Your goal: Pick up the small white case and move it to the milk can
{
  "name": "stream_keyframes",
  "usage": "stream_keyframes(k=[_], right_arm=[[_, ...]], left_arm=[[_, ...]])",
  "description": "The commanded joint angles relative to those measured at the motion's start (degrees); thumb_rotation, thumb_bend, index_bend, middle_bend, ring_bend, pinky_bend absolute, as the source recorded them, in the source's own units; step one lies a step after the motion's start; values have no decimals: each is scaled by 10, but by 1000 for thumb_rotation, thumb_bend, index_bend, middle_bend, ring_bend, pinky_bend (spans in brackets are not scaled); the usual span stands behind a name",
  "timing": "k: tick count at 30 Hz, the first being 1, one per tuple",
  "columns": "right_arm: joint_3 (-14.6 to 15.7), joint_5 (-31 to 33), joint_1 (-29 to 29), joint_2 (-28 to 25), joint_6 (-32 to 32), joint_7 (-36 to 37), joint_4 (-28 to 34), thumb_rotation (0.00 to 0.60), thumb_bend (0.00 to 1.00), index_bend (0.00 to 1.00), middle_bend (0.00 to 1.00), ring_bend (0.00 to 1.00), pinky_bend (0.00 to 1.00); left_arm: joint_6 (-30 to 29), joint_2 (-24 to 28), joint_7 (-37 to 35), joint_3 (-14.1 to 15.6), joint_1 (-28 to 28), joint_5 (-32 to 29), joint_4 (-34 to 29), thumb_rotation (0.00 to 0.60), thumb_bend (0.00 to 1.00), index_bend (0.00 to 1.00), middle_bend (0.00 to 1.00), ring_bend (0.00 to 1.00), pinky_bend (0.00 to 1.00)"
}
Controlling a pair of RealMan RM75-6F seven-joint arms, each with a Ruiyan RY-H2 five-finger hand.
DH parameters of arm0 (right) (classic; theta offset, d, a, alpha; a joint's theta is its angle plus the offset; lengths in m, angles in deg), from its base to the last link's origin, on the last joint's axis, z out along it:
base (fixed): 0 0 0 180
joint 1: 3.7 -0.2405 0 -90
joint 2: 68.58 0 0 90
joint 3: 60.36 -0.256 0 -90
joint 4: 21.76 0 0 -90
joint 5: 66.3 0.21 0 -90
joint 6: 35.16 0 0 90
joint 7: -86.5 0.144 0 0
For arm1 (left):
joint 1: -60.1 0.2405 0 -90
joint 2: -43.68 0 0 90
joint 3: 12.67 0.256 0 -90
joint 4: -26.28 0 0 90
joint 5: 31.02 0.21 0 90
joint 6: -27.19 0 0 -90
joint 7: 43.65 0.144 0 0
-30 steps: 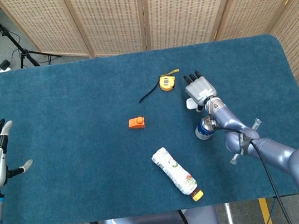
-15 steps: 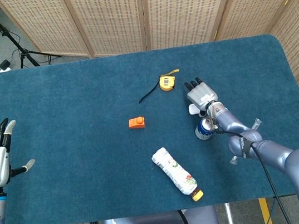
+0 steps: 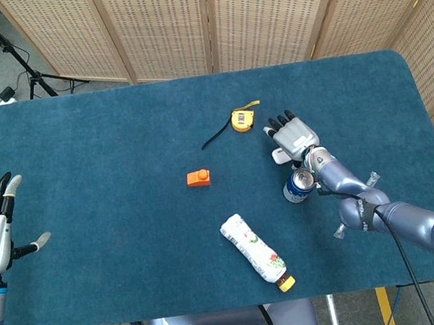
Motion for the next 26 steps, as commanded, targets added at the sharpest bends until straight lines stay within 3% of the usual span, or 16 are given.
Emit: stream_keyframes(k=[1, 5, 8, 15, 26], right_arm=[[-10, 13, 19, -94, 108, -15, 148, 600, 127, 0, 0, 0, 0], [-29, -78, 84, -157, 263, 30, 257, 600, 123, 0, 0, 0, 0], [-13, -182, 153, -185, 369, 91, 301, 600, 94, 0, 0, 0, 0], [35, -326, 279, -183, 529, 203, 283, 600, 0, 0, 0, 0, 0], [89, -400, 410, -160, 649, 248, 254, 600, 0, 0, 0, 0, 0]], left_arm=[[-7, 7, -12, 2, 5, 8, -3, 600, 100, 0, 0, 0, 0], [-20, 14, -27, 9, 16, 23, -4, 600, 99, 0, 0, 0, 0], [-32, 21, -42, 18, 26, 38, -5, 600, 99, 0, 0, 0, 0], [-72, 24, -61, 37, 56, 65, 2, 600, 98, 0, 0, 0, 0], [-103, 20, -75, 54, 85, 81, 36, 600, 0, 0, 0, 0, 0]])
